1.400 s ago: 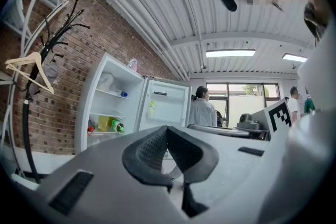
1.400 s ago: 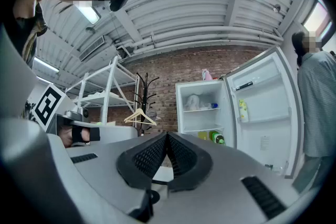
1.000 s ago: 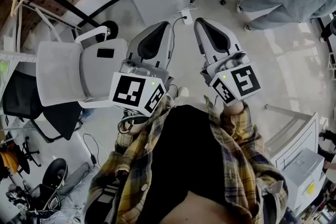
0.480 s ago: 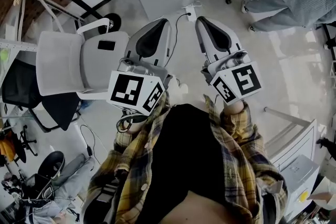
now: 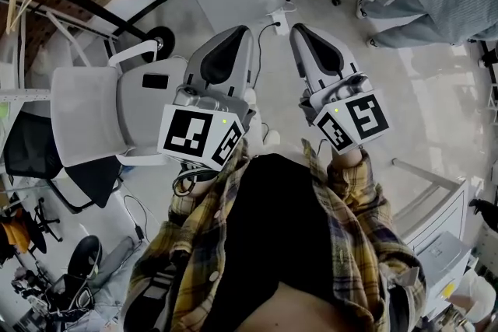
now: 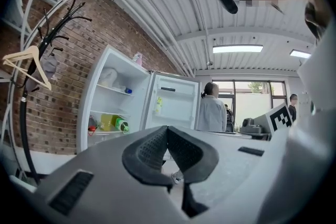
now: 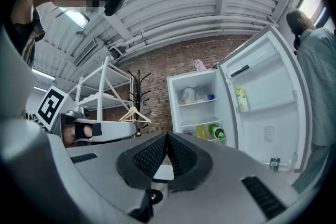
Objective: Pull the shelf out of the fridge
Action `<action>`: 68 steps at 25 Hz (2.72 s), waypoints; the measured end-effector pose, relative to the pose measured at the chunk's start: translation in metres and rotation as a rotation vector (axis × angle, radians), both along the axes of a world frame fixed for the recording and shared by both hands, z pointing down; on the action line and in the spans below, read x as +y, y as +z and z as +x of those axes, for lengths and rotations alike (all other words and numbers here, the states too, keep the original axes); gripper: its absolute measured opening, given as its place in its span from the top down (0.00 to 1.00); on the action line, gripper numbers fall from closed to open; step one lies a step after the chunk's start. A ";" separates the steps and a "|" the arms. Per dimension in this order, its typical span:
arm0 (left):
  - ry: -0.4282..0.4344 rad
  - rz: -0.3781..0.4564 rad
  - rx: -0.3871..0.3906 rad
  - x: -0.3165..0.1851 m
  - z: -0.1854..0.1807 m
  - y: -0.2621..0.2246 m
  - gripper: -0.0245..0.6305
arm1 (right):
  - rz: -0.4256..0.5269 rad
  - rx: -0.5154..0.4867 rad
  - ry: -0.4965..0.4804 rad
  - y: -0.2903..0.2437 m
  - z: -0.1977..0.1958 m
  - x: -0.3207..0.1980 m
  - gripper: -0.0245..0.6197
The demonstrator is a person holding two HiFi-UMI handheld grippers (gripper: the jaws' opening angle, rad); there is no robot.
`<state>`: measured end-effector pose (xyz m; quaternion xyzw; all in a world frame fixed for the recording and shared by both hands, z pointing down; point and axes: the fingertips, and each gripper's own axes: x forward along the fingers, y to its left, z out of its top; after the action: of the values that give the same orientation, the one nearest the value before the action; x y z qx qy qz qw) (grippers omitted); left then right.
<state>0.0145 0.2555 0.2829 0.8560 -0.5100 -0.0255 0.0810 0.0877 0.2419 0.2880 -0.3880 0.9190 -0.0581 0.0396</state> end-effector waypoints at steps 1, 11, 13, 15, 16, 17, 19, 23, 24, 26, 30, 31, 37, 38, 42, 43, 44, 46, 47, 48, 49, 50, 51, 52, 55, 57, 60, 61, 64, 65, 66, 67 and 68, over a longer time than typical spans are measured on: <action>0.007 0.000 -0.001 -0.011 -0.002 0.000 0.96 | 0.000 0.000 0.003 0.000 -0.003 -0.010 0.93; 0.044 0.024 0.008 -0.119 -0.047 -0.008 0.96 | 0.020 -0.005 0.029 -0.011 -0.049 -0.115 0.93; 0.050 0.024 0.008 -0.134 -0.058 -0.007 0.96 | 0.016 -0.001 0.034 -0.009 -0.058 -0.130 0.93; 0.057 0.021 0.008 -0.146 -0.067 -0.005 0.96 | 0.003 -0.012 0.041 -0.006 -0.066 -0.143 0.93; 0.060 0.018 0.009 -0.152 -0.071 -0.004 0.96 | -0.003 -0.014 0.047 -0.004 -0.069 -0.149 0.93; 0.062 0.015 0.010 -0.158 -0.075 -0.003 0.96 | -0.006 -0.013 0.055 -0.003 -0.072 -0.155 0.93; 0.061 0.010 0.015 -0.168 -0.083 -0.001 0.96 | -0.012 -0.002 0.068 0.001 -0.077 -0.165 0.93; 0.058 -0.001 0.015 -0.185 -0.090 0.002 0.96 | -0.034 -0.003 0.072 0.006 -0.082 -0.181 0.93; 0.057 -0.004 0.016 -0.190 -0.090 0.003 0.96 | -0.039 -0.005 0.071 0.008 -0.081 -0.186 0.93; 0.056 -0.010 0.016 -0.199 -0.087 0.005 0.96 | -0.051 -0.013 0.068 0.010 -0.077 -0.196 0.93; 0.038 -0.011 0.011 -0.220 -0.078 0.008 0.96 | -0.058 -0.024 0.053 0.013 -0.065 -0.219 0.93; 0.027 -0.010 0.012 -0.227 -0.076 0.008 0.96 | -0.059 -0.026 0.044 0.014 -0.063 -0.226 0.93; -0.032 0.011 0.010 -0.274 -0.058 -0.001 0.96 | -0.061 -0.017 -0.020 0.009 -0.042 -0.280 0.93; -0.048 0.017 0.011 -0.282 -0.055 -0.004 0.96 | -0.058 -0.017 -0.031 0.007 -0.038 -0.290 0.93; -0.126 0.036 0.016 -0.312 -0.043 -0.010 0.96 | -0.049 -0.022 -0.105 0.001 -0.025 -0.326 0.93; -0.144 0.039 0.017 -0.318 -0.040 -0.012 0.96 | -0.048 -0.023 -0.125 0.000 -0.023 -0.334 0.93; -0.162 0.041 0.017 -0.324 -0.036 -0.013 0.96 | -0.045 -0.024 -0.145 -0.001 -0.020 -0.341 0.93; -0.195 0.042 0.019 -0.334 -0.031 -0.013 0.96 | -0.042 -0.023 -0.184 -0.002 -0.017 -0.352 0.93; -0.212 0.042 0.021 -0.338 -0.029 -0.012 0.96 | -0.042 -0.020 -0.203 -0.001 -0.016 -0.356 0.93; -0.232 0.041 0.022 -0.341 -0.027 -0.010 0.96 | -0.043 -0.016 -0.223 0.001 -0.015 -0.359 0.93; -0.252 0.040 0.024 -0.343 -0.027 -0.009 0.96 | -0.045 -0.013 -0.243 0.003 -0.014 -0.362 0.93; -0.272 0.040 0.024 -0.344 -0.026 -0.008 0.96 | -0.047 -0.009 -0.261 0.004 -0.013 -0.364 0.93; -0.288 0.039 0.024 -0.346 -0.026 -0.007 0.96 | -0.050 -0.007 -0.276 0.006 -0.012 -0.366 0.93; -0.301 0.037 0.022 -0.347 -0.024 -0.007 0.96 | -0.053 -0.006 -0.289 0.008 -0.010 -0.368 0.93; -0.339 0.025 0.015 -0.349 -0.022 -0.004 0.96 | -0.075 -0.018 -0.330 0.013 -0.009 -0.372 0.93; -0.361 0.018 0.015 -0.350 -0.022 -0.003 0.96 | -0.088 -0.023 -0.354 0.016 -0.012 -0.374 0.93; -0.377 0.012 0.013 -0.354 -0.025 -0.001 0.96 | -0.107 -0.033 -0.370 0.019 -0.017 -0.381 0.93; -0.379 0.007 0.013 -0.355 -0.027 0.000 0.96 | -0.115 -0.037 -0.372 0.020 -0.019 -0.383 0.93; -0.380 -0.002 0.016 -0.364 -0.034 0.004 0.96 | -0.129 -0.040 -0.373 0.024 -0.025 -0.393 0.93; -0.379 -0.002 0.017 -0.369 -0.037 0.005 0.96 | -0.130 -0.039 -0.371 0.025 -0.028 -0.397 0.93; -0.375 -0.002 0.016 -0.374 -0.040 0.005 0.96 | -0.129 -0.040 -0.368 0.025 -0.031 -0.402 0.93; -0.369 -0.001 0.015 -0.380 -0.043 0.005 0.96 | -0.129 -0.040 -0.363 0.025 -0.035 -0.407 0.93; -0.361 0.000 0.014 -0.387 -0.046 0.006 0.96 | -0.128 -0.040 -0.358 0.025 -0.039 -0.413 0.93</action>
<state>-0.0317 -0.1314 0.2885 0.7502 -0.6549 -0.0455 0.0789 0.0490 -0.1709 0.3134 -0.2189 0.9667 -0.1304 0.0221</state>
